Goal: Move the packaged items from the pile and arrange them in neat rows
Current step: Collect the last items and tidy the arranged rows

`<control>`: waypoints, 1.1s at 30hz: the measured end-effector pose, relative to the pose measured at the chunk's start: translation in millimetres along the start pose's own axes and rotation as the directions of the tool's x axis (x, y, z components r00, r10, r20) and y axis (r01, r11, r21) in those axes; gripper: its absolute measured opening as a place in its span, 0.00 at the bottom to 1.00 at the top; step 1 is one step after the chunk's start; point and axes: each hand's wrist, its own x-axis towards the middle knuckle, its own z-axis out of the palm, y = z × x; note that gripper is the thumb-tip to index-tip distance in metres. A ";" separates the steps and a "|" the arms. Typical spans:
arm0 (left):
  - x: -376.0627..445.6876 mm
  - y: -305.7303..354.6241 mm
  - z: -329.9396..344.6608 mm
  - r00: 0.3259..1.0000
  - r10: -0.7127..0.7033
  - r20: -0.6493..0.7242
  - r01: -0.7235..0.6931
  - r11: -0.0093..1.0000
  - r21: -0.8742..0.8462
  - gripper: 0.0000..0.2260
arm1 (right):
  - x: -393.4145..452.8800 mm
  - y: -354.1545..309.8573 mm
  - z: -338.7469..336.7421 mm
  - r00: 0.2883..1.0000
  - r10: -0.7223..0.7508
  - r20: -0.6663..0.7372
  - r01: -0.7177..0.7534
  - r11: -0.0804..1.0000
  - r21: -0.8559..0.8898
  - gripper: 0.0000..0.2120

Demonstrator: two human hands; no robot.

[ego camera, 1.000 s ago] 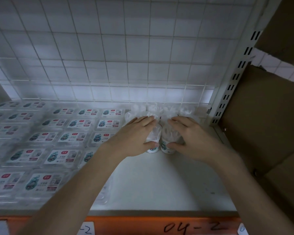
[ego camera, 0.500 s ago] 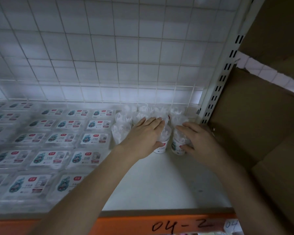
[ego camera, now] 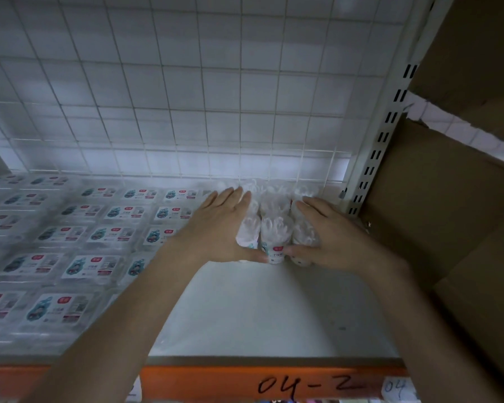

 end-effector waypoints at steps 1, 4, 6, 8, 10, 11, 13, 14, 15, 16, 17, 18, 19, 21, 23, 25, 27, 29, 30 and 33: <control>-1.4 -6.2 -2.2 0.999 -0.048 0.016 0.048 0.998 -0.032 0.50 | 4.0 -1.9 -0.8 1.000 -0.009 0.018 0.009 1.000 0.005 0.41; 2.8 -23.3 -3.9 0.985 -0.164 0.060 0.171 0.974 -0.151 0.40 | 21.1 -5.5 -0.5 0.999 0.010 0.051 -0.014 0.996 0.083 0.31; 9.7 -30.5 -0.7 0.982 -0.164 0.097 0.180 0.967 -0.180 0.34 | 34.4 -5.6 1.3 0.998 0.044 0.048 -0.049 0.992 0.113 0.26; 15.5 -32.3 4.3 0.980 -0.143 0.137 0.168 0.966 -0.198 0.33 | 45.2 -5.2 5.1 0.995 0.056 0.078 -0.063 0.993 0.095 0.25; 19.6 -31.3 8.6 0.981 -0.134 0.142 0.160 0.967 -0.198 0.32 | 51.1 -6.3 10.6 0.990 0.043 0.133 -0.054 0.995 0.081 0.24; 20.7 -30.7 9.5 0.982 -0.131 0.135 0.157 0.967 -0.199 0.32 | 52.0 -6.7 13.3 0.987 0.032 0.160 -0.044 0.996 0.074 0.24; 20.5 -29.5 10.2 0.983 -0.131 0.127 0.156 0.964 -0.216 0.31 | 51.6 -7.1 17.5 0.981 0.019 0.193 -0.028 0.999 0.043 0.24; 19.6 -29.4 10.2 0.983 -0.133 0.125 0.159 0.961 -0.228 0.32 | 51.0 -7.0 18.6 0.980 0.020 0.196 -0.026 0.999 0.032 0.24; 18.6 -29.0 10.2 0.983 -0.134 0.122 0.160 0.958 -0.236 0.32 | 50.2 -6.9 19.0 0.981 0.023 0.195 -0.029 0.999 0.028 0.24; 17.5 -28.1 9.9 0.984 -0.133 0.121 0.159 0.958 -0.241 0.32 | 49.2 -6.9 18.9 0.981 0.026 0.194 -0.031 0.999 0.025 0.24; 16.8 -26.2 9.7 0.985 -0.127 0.120 0.153 0.959 -0.240 0.32 | 47.8 -7.0 18.3 0.980 0.029 0.196 -0.034 0.999 0.022 0.24; 16.2 -23.8 9.7 0.986 -0.121 0.118 0.146 0.960 -0.237 0.32 | 46.5 -6.8 17.7 0.980 0.033 0.197 -0.037 0.999 0.016 0.24; 16.4 -20.9 9.6 0.986 -0.116 0.116 0.141 0.961 -0.237 0.32 | 45.4 -6.2 16.8 0.980 0.036 0.195 -0.039 0.999 0.009 0.24; 17.4 -16.2 9.3 0.987 -0.117 0.114 0.142 0.960 -0.240 0.32 | 44.5 -5.0 15.1 0.980 0.042 0.194 -0.044 0.999 0.004 0.24; 18.6 -16.0 8.8 0.985 -0.129 0.117 0.154 0.958 -0.243 0.32 | 45.8 -5.2 14.9 0.979 0.039 0.199 -0.041 0.999 0.008 0.24; 18.6 -18.7 7.7 0.980 -0.143 0.138 0.176 0.947 -0.267 0.33 | 48.2 -6.8 16.8 0.979 0.033 0.202 -0.036 0.999 0.009 0.24; 17.9 -20.1 6.4 0.975 -0.155 0.162 0.197 0.936 -0.291 0.33 | 50.3 -7.3 18.0 0.979 0.029 0.203 -0.031 0.999 0.009 0.24; 17.2 -17.8 5.1 0.972 -0.157 0.173 0.202 0.937 -0.285 0.33 | 50.2 -6.1 17.5 0.976 0.027 0.216 -0.030 0.999 0.010 0.25; 17.0 -16.2 4.7 0.971 -0.158 0.177 0.203 0.940 -0.273 0.33 | 49.1 -5.4 16.8 0.974 0.028 0.227 -0.031 0.999 0.012 0.25; 16.3 -13.2 2.5 0.971 -0.152 0.184 0.195 0.949 -0.247 0.33 | 46.5 -4.0 15.2 0.968 0.029 0.248 -0.033 0.999 0.011 0.25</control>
